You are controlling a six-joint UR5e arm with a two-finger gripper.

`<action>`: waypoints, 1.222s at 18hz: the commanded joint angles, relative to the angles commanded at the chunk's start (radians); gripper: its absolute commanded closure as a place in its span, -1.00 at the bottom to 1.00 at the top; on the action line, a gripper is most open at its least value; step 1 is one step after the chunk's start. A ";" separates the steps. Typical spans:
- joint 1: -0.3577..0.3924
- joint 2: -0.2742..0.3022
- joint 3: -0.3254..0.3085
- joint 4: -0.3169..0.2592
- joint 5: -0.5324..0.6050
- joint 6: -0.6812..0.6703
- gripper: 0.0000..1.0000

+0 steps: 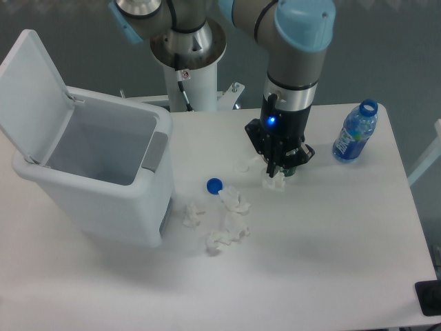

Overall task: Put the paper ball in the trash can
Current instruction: 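Close the gripper on the crumpled white paper ball near the bottle, then lift the paper ball and carry it toward the open white bin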

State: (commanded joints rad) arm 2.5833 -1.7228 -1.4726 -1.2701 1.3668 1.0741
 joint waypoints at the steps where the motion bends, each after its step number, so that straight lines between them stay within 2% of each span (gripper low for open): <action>1: -0.002 0.014 0.000 -0.002 -0.002 -0.023 0.95; 5: -0.012 0.072 -0.011 0.002 -0.012 -0.132 0.95; 9: -0.014 0.136 -0.018 0.005 -0.119 -0.219 0.95; 13: -0.015 0.192 -0.026 0.003 -0.159 -0.255 0.94; 18: -0.021 0.268 -0.069 0.003 -0.239 -0.279 0.94; 22: -0.080 0.285 -0.095 0.003 -0.267 -0.287 0.92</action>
State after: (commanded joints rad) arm 2.5036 -1.4374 -1.5677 -1.2671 1.0999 0.7869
